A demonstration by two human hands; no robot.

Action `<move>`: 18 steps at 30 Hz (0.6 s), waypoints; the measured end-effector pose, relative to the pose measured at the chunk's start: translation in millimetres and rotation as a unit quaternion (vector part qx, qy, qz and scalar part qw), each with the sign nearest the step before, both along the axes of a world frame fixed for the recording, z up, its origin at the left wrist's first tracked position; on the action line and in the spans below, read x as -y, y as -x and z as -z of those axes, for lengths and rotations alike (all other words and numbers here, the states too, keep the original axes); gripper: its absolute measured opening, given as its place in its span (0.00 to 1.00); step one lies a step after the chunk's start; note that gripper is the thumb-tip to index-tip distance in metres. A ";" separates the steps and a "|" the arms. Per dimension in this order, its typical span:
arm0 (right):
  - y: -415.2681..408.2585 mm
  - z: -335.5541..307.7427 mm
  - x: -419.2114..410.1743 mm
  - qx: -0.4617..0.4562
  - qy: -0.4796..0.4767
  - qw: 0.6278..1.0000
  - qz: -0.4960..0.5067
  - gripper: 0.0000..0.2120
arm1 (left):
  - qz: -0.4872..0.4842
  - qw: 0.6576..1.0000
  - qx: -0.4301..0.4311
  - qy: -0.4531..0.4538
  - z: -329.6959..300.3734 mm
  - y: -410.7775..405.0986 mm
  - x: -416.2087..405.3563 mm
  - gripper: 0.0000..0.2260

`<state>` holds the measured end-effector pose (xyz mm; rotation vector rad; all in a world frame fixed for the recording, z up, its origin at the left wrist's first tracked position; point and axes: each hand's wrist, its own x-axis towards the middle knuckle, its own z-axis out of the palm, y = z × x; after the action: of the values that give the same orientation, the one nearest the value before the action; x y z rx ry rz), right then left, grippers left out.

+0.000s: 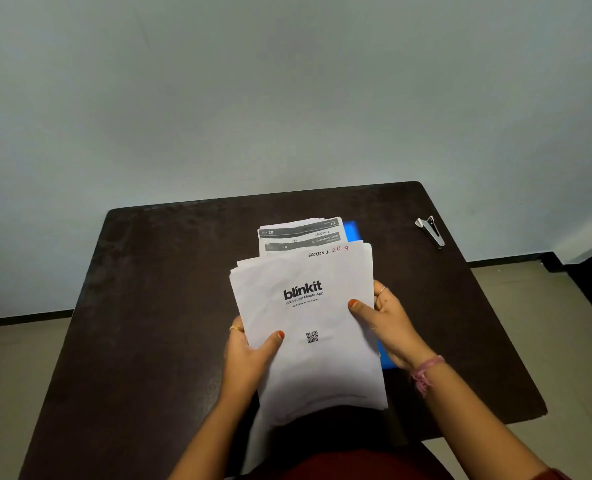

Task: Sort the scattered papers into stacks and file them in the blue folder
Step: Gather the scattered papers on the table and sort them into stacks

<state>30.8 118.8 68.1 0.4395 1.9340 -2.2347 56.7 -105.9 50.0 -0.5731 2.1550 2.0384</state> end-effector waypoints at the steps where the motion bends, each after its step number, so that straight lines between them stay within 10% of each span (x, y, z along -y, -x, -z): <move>1: 0.2 -4.2 0.7 -0.009 -0.002 1.000 0.000 0.15 | 0.007 1.000 -0.004 0.015 -2.1 0.4 -1.2 0.24; 18: 33.1 -66.8 -16.0 -0.188 -0.038 0.981 0.041 0.14 | 0.009 0.970 -0.211 0.124 -78.6 40.6 -34.0 0.13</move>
<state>-2.4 134.8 134.9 0.1098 2.2212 -2.4456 16.0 -71.9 128.5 -0.1427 2.6637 2.0427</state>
